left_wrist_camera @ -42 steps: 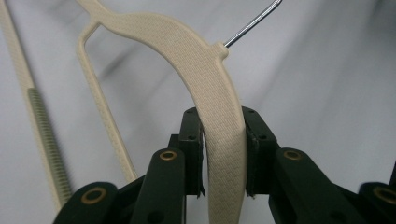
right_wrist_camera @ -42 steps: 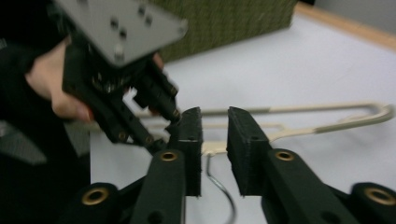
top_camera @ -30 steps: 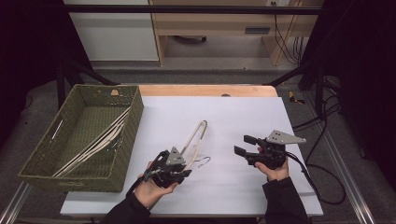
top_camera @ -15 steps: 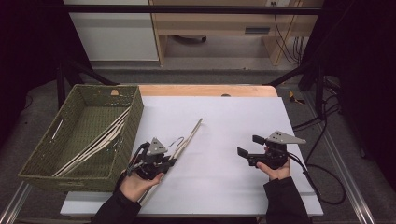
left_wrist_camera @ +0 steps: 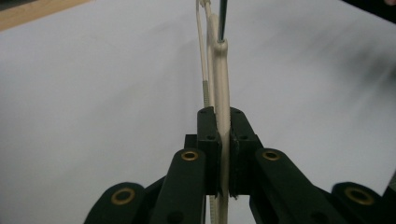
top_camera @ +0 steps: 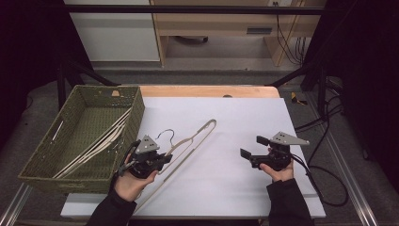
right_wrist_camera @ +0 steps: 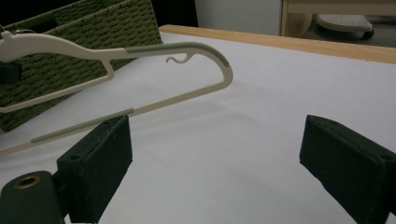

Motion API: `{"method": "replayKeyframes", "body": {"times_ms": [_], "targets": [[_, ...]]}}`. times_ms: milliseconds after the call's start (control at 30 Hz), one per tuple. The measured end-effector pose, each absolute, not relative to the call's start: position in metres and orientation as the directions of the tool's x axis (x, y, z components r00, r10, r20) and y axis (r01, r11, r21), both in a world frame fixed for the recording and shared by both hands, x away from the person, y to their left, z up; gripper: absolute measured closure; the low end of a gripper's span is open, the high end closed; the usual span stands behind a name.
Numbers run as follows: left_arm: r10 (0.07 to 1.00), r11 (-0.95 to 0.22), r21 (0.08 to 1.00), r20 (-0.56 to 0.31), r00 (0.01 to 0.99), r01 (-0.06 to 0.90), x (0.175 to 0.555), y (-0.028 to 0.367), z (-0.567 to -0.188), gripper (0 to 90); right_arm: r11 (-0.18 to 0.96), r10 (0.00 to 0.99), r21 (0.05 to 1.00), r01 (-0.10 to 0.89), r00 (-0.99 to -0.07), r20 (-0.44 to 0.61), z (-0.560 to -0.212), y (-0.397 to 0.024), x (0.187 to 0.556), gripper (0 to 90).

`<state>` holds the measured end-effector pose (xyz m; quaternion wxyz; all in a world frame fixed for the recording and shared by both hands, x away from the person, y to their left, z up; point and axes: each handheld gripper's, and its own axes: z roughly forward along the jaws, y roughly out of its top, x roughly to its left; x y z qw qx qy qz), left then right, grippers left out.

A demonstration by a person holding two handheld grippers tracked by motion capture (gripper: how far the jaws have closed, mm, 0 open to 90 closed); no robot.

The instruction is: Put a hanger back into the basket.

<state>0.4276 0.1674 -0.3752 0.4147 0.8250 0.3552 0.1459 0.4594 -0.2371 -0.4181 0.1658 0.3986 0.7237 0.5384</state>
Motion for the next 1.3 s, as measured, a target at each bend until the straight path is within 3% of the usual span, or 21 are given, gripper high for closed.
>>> {"method": "replayKeyframes", "body": {"times_ms": [467,867,1300], "targets": [[0.658,-0.360,0.869,-0.022,0.753,0.340,0.410,0.180,-0.321,85.6,0.090,0.760,0.925,0.368,-0.626,0.175,-0.411,-0.242,0.454,3.6],[0.623,-0.409,0.884,0.092,0.777,0.224,0.412,0.194,-0.259,85.6,0.093,0.768,0.927,0.362,-0.619,0.165,-0.409,-0.244,0.454,2.5],[0.646,-0.423,0.881,0.127,0.753,0.214,0.436,0.235,-0.225,85.6,0.100,0.769,0.924,0.369,-0.618,0.164,-0.409,-0.245,0.453,1.9]]}}
